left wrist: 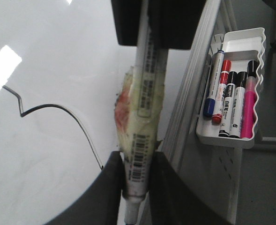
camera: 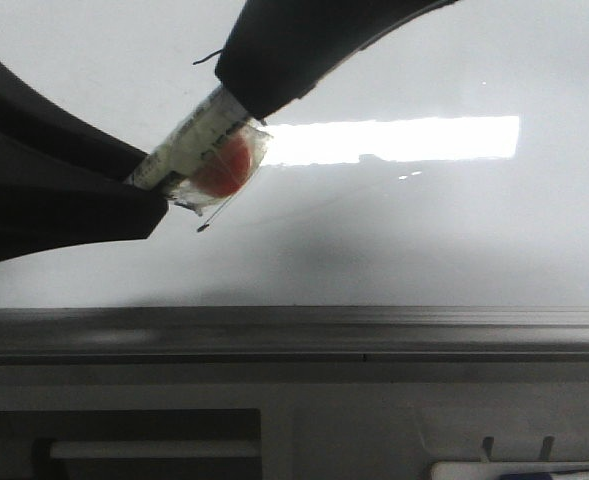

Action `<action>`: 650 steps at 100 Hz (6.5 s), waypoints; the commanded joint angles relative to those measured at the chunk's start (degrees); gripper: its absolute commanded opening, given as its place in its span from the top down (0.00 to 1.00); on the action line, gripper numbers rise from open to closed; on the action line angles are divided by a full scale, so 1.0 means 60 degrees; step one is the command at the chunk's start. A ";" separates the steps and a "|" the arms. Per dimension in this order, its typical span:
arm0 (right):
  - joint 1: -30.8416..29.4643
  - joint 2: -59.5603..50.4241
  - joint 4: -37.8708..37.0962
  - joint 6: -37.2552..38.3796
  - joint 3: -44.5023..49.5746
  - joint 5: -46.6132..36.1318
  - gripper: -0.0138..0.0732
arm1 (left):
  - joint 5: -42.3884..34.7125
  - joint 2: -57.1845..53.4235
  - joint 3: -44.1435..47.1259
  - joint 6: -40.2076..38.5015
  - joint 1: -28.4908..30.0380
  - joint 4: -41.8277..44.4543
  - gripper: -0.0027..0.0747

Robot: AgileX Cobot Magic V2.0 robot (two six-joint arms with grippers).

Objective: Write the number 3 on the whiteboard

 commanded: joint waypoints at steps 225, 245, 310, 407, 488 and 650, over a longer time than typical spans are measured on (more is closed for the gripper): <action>-0.0832 -0.1539 -0.0053 -0.0002 -0.0304 -0.3192 0.12 | -0.0022 0.0548 -0.0306 -0.0105 0.0554 -1.1473 0.45; -0.0832 -0.1539 -0.0053 -0.0002 -0.0304 -0.2973 0.13 | -0.0022 -0.0097 -0.0306 -0.0105 0.0554 -1.1139 0.45; -0.0832 -0.4066 -0.0053 0.0013 0.2377 -0.5178 0.90 | 0.0557 -0.4959 0.0687 0.2553 0.0554 -1.0062 0.99; -0.0832 -0.9225 -0.0053 0.0013 0.7611 -0.6465 0.90 | 0.1027 -0.5777 0.1121 0.2884 0.0554 -0.9608 0.99; -0.0832 -0.9225 -0.0053 0.0013 0.7611 -0.6465 0.90 | 0.1392 -0.5777 0.1142 0.2845 0.2751 -0.7439 0.99; -0.0832 -0.9225 -0.0053 0.0013 0.7611 -0.6442 0.90 | 0.4917 -0.9828 0.3628 0.0799 0.7069 -0.6211 0.99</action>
